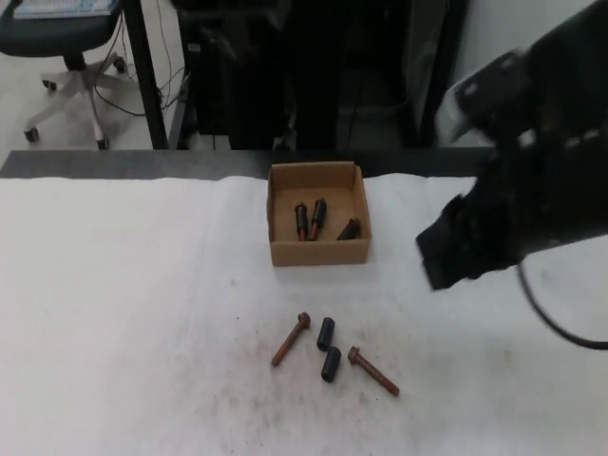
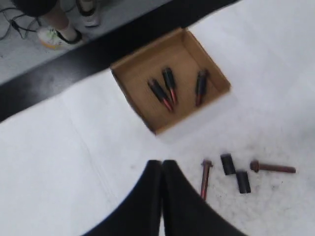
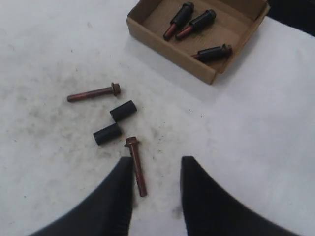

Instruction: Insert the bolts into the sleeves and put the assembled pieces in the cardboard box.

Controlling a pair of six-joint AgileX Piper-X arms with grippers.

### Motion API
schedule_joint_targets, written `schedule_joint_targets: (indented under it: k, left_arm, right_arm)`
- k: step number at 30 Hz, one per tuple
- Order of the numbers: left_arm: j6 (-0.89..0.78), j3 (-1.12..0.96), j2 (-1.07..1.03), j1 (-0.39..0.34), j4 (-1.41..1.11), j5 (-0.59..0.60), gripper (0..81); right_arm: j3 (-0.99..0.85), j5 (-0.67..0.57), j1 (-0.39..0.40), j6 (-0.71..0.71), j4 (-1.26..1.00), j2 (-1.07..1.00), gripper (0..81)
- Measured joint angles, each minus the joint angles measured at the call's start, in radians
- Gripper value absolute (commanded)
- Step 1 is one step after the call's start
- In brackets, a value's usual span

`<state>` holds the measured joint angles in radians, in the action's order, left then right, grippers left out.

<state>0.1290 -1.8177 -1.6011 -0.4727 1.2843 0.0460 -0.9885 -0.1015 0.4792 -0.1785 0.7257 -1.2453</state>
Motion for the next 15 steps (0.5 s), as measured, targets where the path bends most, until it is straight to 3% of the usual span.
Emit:
schedule_joint_targets:
  k: [5,11,15]
  left_arm:
    - [-0.024,0.484,0.302,-0.018,-0.167,0.001,0.3]
    - [-0.201,1.106,0.685,-0.018,-0.489,0.001,0.3]
    - [-0.239,1.305,0.825,-0.018,-0.596,0.001,0.3]
  right_arm:
    - [0.0,-0.001,0.0,-0.069,-0.019,-0.127,30.9]
    - [0.0,-0.001,0.0,-0.078,-0.051,-0.252,30.9]
    - [0.0,-0.001,0.0,-0.083,-0.099,-0.306,31.2]
